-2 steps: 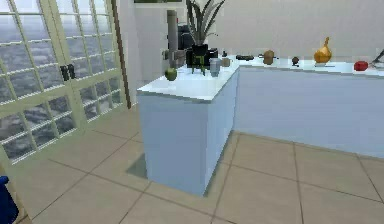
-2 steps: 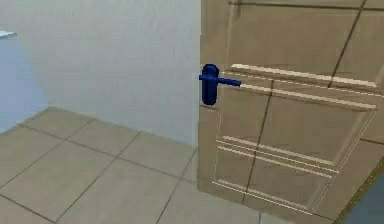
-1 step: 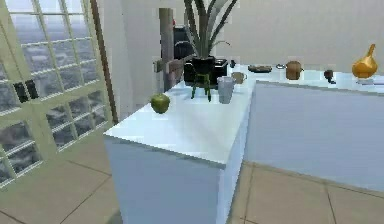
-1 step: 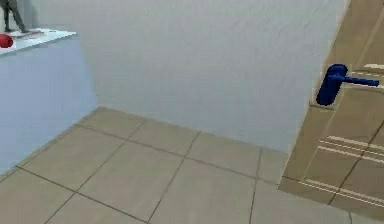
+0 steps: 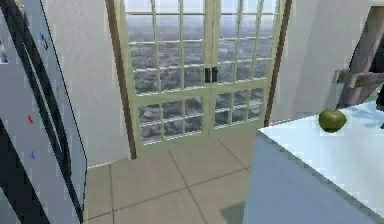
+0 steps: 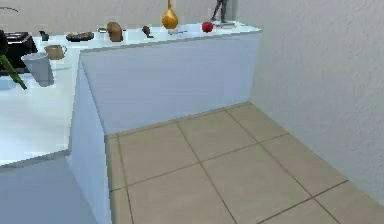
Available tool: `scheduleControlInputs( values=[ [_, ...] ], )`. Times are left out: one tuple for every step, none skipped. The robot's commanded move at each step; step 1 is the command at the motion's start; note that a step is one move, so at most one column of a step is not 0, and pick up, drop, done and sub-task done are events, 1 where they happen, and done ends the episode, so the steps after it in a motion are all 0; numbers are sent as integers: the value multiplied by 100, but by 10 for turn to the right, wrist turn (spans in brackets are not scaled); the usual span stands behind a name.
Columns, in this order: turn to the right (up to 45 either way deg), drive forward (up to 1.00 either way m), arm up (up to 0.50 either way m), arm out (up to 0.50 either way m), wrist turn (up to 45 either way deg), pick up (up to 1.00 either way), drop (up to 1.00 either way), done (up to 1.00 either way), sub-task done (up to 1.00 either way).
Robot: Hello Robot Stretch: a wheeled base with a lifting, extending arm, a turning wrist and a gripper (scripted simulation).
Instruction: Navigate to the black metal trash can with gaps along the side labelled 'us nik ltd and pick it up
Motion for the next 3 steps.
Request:
scheduleControlInputs(
  values=[
    [-120, 0, 0, 0, 0, 0, 0, 0, 0],
    [0, 90, 0, 0, 0, 0, 0, 0, 0],
    [450, 0, 0, 0, 0, 0, 0, 0, 0]
  ],
)
